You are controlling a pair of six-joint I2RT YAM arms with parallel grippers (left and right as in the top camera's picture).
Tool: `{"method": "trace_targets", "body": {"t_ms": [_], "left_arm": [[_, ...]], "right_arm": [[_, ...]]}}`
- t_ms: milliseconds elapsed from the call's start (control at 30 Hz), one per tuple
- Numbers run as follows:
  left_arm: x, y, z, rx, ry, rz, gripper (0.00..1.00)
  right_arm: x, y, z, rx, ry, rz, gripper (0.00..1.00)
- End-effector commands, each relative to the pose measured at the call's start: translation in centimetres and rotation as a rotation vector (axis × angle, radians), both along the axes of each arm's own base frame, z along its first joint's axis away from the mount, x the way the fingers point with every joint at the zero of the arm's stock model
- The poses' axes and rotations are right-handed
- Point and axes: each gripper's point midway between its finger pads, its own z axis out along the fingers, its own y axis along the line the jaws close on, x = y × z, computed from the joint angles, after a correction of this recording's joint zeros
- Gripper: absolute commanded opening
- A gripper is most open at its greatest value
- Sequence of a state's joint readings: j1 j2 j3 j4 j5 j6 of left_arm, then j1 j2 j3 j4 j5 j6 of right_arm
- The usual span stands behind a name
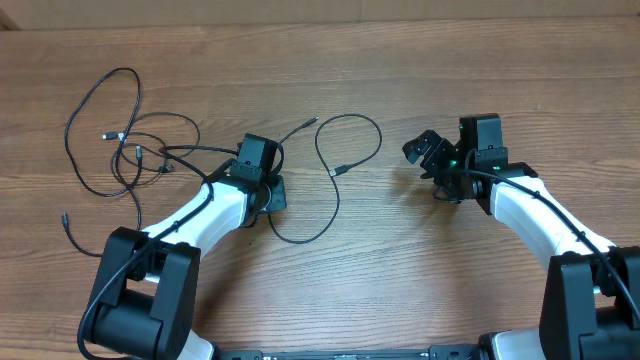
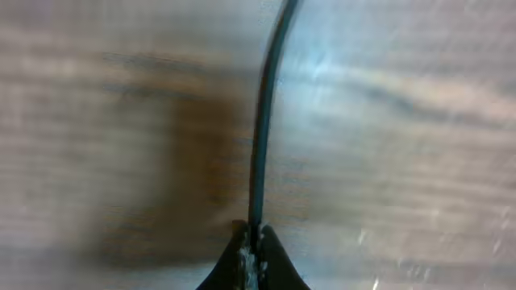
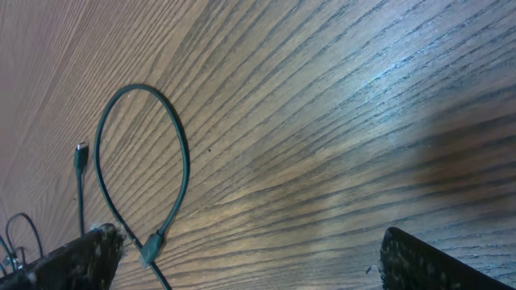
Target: Untangle cables
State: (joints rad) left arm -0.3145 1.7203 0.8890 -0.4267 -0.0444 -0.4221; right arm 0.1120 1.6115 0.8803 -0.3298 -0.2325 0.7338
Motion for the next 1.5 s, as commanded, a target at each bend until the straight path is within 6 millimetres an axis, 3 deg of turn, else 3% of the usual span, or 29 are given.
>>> {"method": "trace_targets", "body": {"t_ms": [0, 133, 300, 467, 600, 667, 800, 867, 1033, 1300, 1467], "left_arm": [[-0.1, -0.1, 2.1, -0.010, -0.002, -0.009, 0.04], [1.1, -0.5, 7.5, -0.021, -0.110, -0.066, 0.04], [1.9, -0.7, 12.0, -0.016, -0.254, -0.159, 0.04], [3.1, -1.7, 14.3, -0.046, -0.363, -0.190, 0.04], [3.8, -4.3, 14.9, -0.122, -0.412, -0.311, 0.04], [4.2, -5.0, 15.0, -0.153, -0.426, -0.325, 0.05], [5.6, -5.6, 14.1, -0.186, -0.433, -0.280, 0.33], [6.2, -6.0, 12.6, -0.203, -0.410, -0.250, 0.38], [6.3, -8.2, 10.6, -0.233, -0.380, -0.292, 0.31], [5.8, -14.5, 8.0, -0.240, -0.416, -0.480, 0.31], [5.4, -18.1, 5.2, -0.198, -0.458, -0.650, 0.44]], "right_arm": [[0.0, 0.0, -0.3, 0.005, 0.005, -0.001, 1.00], [0.0, 0.0, -0.3, 0.005, 0.005, -0.001, 1.00], [0.0, 0.0, -0.3, 0.005, 0.005, -0.001, 1.00], [0.0, 0.0, -0.3, 0.005, 0.005, -0.001, 1.00], [0.0, 0.0, -0.3, 0.005, 0.005, -0.001, 1.00], [0.0, 0.0, -0.3, 0.005, 0.005, -0.001, 1.00], [0.0, 0.0, -0.3, 0.005, 0.005, -0.001, 1.00], [0.0, 0.0, -0.3, 0.005, 0.005, -0.001, 1.00], [0.0, 0.0, -0.3, 0.005, 0.005, -0.001, 1.00], [0.0, 0.0, -0.3, 0.005, 0.005, -0.001, 1.00], [0.0, 0.0, -0.3, 0.005, 0.005, -0.001, 1.00]]}}
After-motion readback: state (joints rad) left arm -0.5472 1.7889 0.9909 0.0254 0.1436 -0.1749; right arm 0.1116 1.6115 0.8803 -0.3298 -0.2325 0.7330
